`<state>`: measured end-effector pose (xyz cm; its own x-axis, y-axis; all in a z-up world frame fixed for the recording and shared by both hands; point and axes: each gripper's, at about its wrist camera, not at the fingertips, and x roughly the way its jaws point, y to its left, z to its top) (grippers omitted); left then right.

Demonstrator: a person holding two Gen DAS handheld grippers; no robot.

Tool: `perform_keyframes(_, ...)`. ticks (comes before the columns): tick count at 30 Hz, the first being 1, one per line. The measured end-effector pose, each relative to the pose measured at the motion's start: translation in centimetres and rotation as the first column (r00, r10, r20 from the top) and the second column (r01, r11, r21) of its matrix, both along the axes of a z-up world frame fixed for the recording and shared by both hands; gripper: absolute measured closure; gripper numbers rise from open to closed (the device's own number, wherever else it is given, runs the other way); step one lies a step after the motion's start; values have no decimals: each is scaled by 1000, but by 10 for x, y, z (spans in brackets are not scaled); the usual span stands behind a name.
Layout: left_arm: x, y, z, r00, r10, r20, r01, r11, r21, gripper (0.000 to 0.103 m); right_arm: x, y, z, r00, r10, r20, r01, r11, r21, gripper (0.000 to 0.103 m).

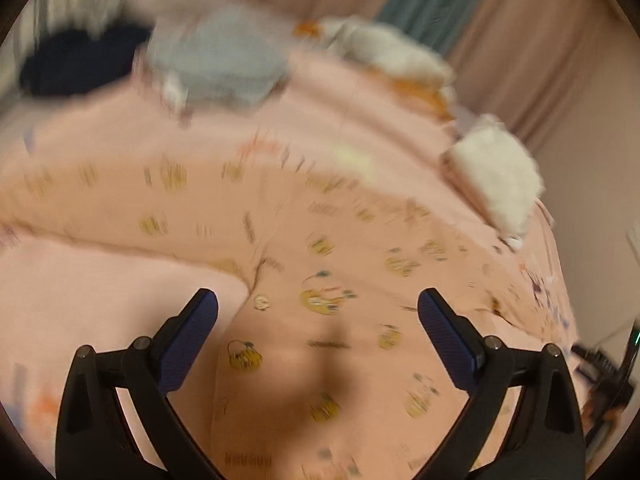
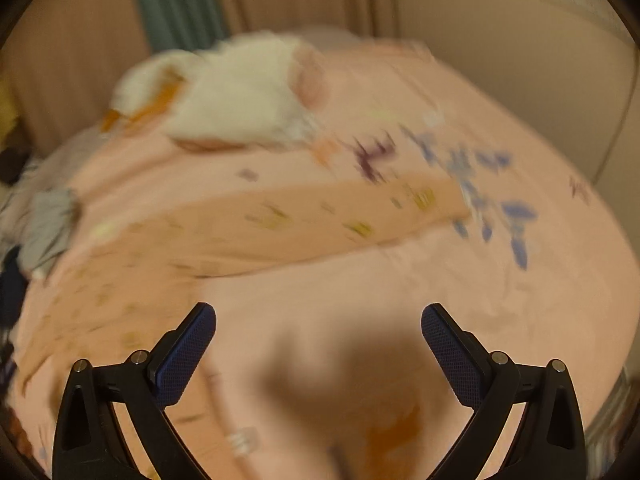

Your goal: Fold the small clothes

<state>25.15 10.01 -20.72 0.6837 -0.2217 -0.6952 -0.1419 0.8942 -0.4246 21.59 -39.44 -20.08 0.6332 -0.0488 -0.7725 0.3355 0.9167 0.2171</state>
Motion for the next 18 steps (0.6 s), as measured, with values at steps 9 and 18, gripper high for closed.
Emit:
perform_keyframes(9, 44, -2, -43, 987, -115, -112, 98, 984, -148, 15, 34, -84, -75, 982, -167, -91, 188, 920, 345, 1)
perform_keyframes(18, 46, 39, -79, 993, -23, -114, -24, 918, -397, 94, 40, -110, -78, 978, -207, 19, 174, 863, 474, 7)
